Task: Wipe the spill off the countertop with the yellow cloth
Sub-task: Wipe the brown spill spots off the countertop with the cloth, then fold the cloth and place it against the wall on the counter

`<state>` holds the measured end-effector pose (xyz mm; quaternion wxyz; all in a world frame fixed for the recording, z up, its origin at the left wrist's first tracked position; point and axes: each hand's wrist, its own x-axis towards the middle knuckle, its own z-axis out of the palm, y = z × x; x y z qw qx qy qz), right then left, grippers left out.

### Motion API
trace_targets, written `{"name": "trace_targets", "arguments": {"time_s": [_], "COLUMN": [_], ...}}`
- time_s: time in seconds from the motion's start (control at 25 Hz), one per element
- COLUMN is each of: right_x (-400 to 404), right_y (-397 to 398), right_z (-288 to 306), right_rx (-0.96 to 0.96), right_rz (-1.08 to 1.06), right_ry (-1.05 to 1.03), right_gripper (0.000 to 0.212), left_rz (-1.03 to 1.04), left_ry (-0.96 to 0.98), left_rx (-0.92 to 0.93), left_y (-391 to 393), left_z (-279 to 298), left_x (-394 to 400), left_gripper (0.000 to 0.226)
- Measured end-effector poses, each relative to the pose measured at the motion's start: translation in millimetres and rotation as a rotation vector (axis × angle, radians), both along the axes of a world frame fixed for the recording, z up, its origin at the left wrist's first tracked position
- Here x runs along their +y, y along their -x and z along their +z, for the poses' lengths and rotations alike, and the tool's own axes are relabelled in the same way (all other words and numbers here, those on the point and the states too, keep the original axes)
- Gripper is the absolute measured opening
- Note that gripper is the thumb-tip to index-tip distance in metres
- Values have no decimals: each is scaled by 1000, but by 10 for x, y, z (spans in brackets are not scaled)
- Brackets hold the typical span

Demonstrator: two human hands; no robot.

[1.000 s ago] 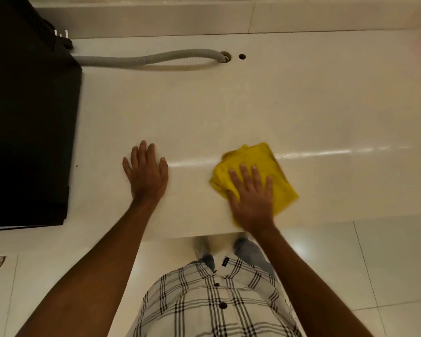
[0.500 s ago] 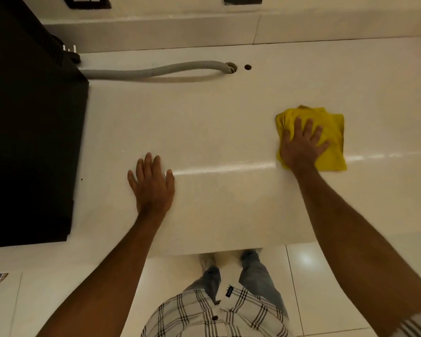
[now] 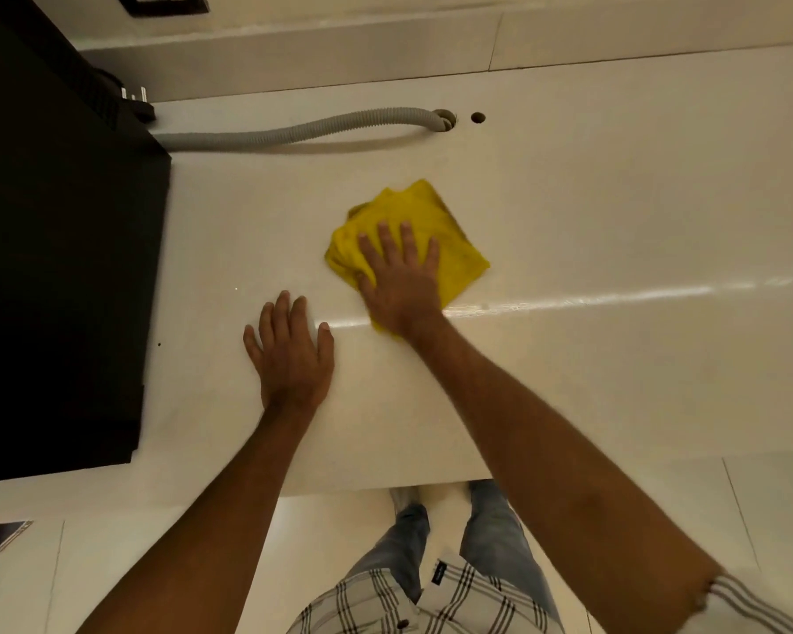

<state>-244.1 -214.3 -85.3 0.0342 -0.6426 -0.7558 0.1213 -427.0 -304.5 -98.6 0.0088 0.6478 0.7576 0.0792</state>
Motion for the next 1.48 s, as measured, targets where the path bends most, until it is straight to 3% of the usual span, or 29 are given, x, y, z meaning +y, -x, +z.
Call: {"name": "trace_targets", "arguments": {"time_s": [0.36, 0.68, 0.76, 0.84, 1.0, 1.08, 1.28, 1.36, 1.48], "right_x": [-1398, -1352, -1286, -1325, -1508, -1577, -1615, -1586, -1489], "right_y": [-599, -1689, -1847, -1985, -2136, -2127, -2112, -2132, -2114], "right_z": [-69, 190, 301, 385, 467, 481, 500, 499, 496], "right_rx": [8, -117, -147, -40, 304, 331, 174, 126, 240], "right_rz": [332, 494, 426, 235, -417, -590, -548, -521, -518], "right_ry": [-131, -3, 32, 10, -288, -246, -13, 25, 70], "right_gripper": [61, 62, 70, 78, 52, 46, 58, 61, 50], "left_rz": [9, 30, 57, 14, -284, -407, -477, -454, -432], "left_ry": [38, 94, 88, 69, 34, 121, 317, 317, 293], "left_rx": [-80, -151, -208, -255, -356, -334, -103, -72, -109], "left_y": [-37, -69, -213, -495, -1221, -1536, -1942, -1993, -2057], "left_z": [137, 261, 348, 457, 623, 666, 609, 580, 555], "left_x": [-12, -25, -3, 14, 56, 99, 241, 309, 364], "left_gripper": [55, 51, 50, 49, 44, 49, 66, 59, 36]}}
